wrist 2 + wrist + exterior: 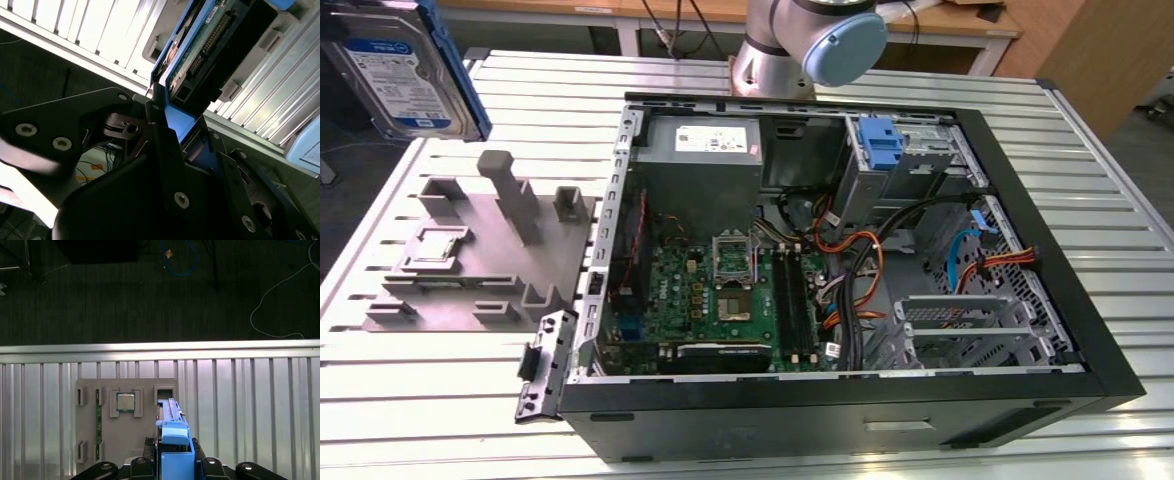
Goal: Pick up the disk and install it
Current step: 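Pick up the disk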
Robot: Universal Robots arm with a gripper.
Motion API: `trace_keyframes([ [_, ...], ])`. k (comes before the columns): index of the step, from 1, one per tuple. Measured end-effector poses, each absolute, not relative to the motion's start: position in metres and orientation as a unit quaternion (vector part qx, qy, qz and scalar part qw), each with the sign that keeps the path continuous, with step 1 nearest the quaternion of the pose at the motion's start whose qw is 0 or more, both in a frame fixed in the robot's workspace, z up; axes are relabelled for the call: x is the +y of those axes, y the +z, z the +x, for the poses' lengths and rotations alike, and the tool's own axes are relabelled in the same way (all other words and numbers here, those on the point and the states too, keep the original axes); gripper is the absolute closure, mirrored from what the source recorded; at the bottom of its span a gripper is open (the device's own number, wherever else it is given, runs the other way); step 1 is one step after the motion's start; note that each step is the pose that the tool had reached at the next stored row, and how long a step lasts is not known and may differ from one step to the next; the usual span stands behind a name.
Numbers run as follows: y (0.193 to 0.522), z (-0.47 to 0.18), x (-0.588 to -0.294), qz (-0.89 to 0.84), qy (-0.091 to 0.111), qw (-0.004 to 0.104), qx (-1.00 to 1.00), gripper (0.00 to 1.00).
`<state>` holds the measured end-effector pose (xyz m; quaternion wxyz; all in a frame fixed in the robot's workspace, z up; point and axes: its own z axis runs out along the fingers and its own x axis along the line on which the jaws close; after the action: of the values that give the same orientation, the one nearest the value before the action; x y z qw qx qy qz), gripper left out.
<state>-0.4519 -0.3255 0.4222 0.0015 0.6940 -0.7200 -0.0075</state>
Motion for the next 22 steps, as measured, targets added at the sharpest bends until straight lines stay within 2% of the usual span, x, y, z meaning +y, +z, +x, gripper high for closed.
trace_keyframes([
  [22,0.429,-0.4519,-0.3255,0.694,-0.007,0.002,-0.72,0.64],
])
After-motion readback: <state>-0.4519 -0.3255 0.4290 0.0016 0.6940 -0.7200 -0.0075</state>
